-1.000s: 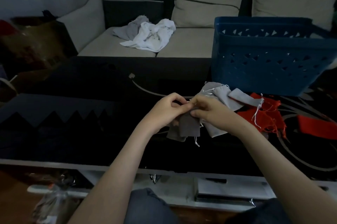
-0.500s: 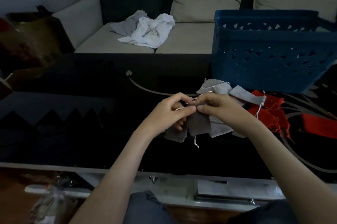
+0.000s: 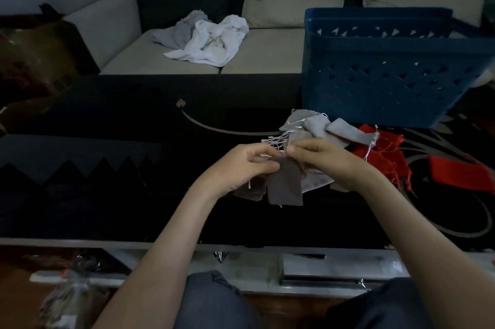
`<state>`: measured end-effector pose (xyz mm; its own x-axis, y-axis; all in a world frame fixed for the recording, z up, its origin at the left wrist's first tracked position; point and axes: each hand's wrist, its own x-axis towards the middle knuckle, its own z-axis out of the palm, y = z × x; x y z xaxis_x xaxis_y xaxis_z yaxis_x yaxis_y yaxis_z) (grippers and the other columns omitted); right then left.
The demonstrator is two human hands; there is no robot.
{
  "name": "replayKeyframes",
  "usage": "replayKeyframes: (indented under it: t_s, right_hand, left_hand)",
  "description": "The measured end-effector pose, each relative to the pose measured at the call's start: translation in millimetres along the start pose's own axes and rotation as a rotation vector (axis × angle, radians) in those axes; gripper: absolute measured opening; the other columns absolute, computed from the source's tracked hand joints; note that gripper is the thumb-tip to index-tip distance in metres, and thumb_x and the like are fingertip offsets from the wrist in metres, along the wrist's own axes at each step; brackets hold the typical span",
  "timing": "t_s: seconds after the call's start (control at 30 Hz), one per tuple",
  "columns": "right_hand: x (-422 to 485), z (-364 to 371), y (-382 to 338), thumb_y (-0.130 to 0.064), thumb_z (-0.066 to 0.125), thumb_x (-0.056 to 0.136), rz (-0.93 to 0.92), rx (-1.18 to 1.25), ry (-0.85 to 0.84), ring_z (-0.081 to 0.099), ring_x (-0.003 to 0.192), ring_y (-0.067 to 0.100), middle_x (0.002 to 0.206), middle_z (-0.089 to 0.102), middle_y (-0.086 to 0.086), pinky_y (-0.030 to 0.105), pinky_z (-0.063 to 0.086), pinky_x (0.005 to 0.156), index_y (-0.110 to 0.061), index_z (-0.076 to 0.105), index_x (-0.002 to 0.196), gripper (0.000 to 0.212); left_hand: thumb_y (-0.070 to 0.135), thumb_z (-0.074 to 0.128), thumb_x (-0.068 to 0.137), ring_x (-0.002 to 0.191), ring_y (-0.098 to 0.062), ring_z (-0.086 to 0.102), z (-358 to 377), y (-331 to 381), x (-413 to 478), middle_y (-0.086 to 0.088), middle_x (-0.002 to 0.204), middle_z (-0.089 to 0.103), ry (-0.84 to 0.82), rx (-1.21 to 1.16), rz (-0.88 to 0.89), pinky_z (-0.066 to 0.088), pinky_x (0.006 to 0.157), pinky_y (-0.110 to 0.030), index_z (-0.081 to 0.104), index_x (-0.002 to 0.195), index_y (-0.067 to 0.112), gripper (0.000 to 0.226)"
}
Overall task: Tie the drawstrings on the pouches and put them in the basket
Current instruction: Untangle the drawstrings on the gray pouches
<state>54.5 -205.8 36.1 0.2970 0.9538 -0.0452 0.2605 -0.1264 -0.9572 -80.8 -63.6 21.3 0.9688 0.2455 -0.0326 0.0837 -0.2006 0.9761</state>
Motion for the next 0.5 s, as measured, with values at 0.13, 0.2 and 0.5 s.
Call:
replayKeyframes:
  t_s: [0.13, 0.2, 0.5]
  right_hand:
    - [-4, -2, -5, -0.040, 0.049, 0.090, 0.012, 0.123, -0.048, 0.043, 0.054, 0.014, 0.061, 0.054, 0.006, 0.018, 0.038, 0.053, -0.001, 0.060, 0.082, 0.041]
    - [-5, -3, -4, -0.030, 0.048, 0.094, 0.011, 0.063, -0.096, 0.047, 0.055, 0.010, 0.061, 0.058, 0.003, 0.018, 0.039, 0.055, -0.015, 0.065, 0.074, 0.030]
    - [-10, -15, -5, -0.012, 0.047, 0.098, 0.020, -0.127, -0.016, 0.046, 0.057, 0.004, 0.067, 0.052, 0.002, 0.018, 0.034, 0.056, -0.007, 0.058, 0.080, 0.021]
  left_hand:
    - [-0.002, 0.056, 0.090, 0.077, -0.007, 0.064, 2, 6, 5, 0.002, 0.077, 0.069, 0.059, -0.026, 0.021, 0.047, 0.074, -0.018, 0.068, 0.085, 0.015, 0.021]
    - [-0.002, 0.055, 0.091, 0.069, -0.003, 0.063, 2, 5, 4, 0.002, 0.073, 0.067, 0.086, -0.030, 0.017, 0.047, 0.067, -0.014, 0.066, 0.084, 0.013, 0.020]
    - [0.014, 0.044, 0.100, 0.059, -0.006, 0.057, 3, 12, 2, 0.002, 0.066, 0.061, 0.026, 0.098, -0.011, 0.047, 0.059, -0.016, 0.061, 0.083, 0.012, 0.024]
